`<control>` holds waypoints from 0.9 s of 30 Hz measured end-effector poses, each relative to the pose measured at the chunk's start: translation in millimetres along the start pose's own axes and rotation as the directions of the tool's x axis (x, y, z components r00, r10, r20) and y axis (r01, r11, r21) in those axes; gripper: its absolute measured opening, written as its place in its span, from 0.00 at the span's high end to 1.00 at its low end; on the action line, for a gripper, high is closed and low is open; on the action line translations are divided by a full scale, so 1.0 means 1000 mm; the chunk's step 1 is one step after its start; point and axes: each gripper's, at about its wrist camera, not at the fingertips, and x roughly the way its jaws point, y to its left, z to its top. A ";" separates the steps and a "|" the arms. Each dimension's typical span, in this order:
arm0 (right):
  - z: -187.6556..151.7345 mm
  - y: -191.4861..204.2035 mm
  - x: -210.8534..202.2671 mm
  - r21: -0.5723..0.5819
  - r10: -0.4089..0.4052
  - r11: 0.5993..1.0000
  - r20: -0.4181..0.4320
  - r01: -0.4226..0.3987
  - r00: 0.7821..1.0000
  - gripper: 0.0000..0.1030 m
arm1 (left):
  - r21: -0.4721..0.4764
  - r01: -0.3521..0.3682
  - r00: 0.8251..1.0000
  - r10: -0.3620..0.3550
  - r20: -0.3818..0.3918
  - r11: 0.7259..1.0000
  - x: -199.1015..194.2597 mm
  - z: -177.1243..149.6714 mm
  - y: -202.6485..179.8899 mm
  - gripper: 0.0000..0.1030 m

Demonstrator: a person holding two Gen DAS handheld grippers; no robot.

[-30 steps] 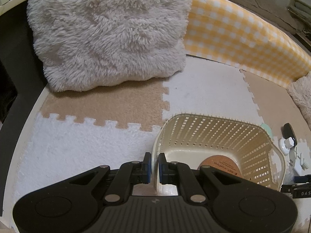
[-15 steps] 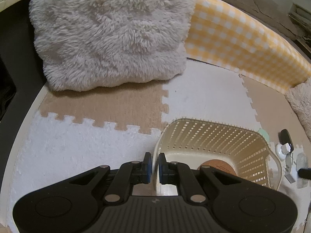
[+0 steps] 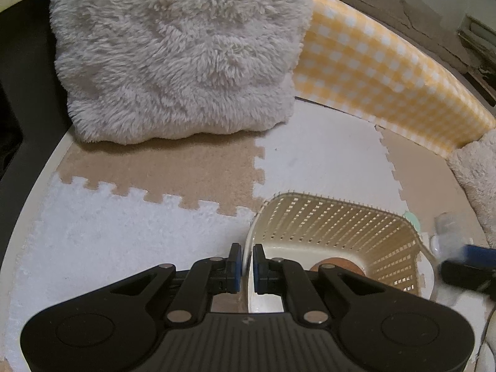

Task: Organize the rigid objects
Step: 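Carry the clear box with the right gripper and release it into the basket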

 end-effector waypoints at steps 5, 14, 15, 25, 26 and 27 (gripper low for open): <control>0.003 0.025 0.036 -0.110 -0.069 0.992 -0.097 0.058 0.993 0.28 | -0.013 0.011 1.000 -0.012 -0.007 1.000 0.001 0.000 0.002 0.92; -0.005 0.026 0.072 0.106 -0.211 0.967 -0.175 0.232 0.962 0.28 | -0.026 0.020 1.000 -0.021 -0.015 0.999 0.004 0.000 0.005 0.92; -0.004 0.029 0.073 0.106 -0.242 0.959 -0.172 0.262 0.955 0.28 | -0.027 0.021 1.000 -0.022 -0.014 0.999 0.004 0.000 0.005 0.92; -0.001 0.035 0.083 0.077 -0.343 0.930 -0.175 0.360 0.923 0.28 | -0.032 0.023 1.000 -0.024 -0.015 0.999 0.003 0.000 0.006 0.92; -0.001 0.035 0.085 0.078 -0.341 0.930 -0.175 0.358 0.924 0.28 | -0.032 0.023 1.000 -0.023 -0.015 0.999 0.003 0.000 0.007 0.92; 0.000 0.035 0.084 0.080 -0.336 0.932 -0.175 0.354 0.925 0.27 | -0.032 0.023 1.000 -0.023 -0.015 0.999 0.003 -0.001 0.006 0.92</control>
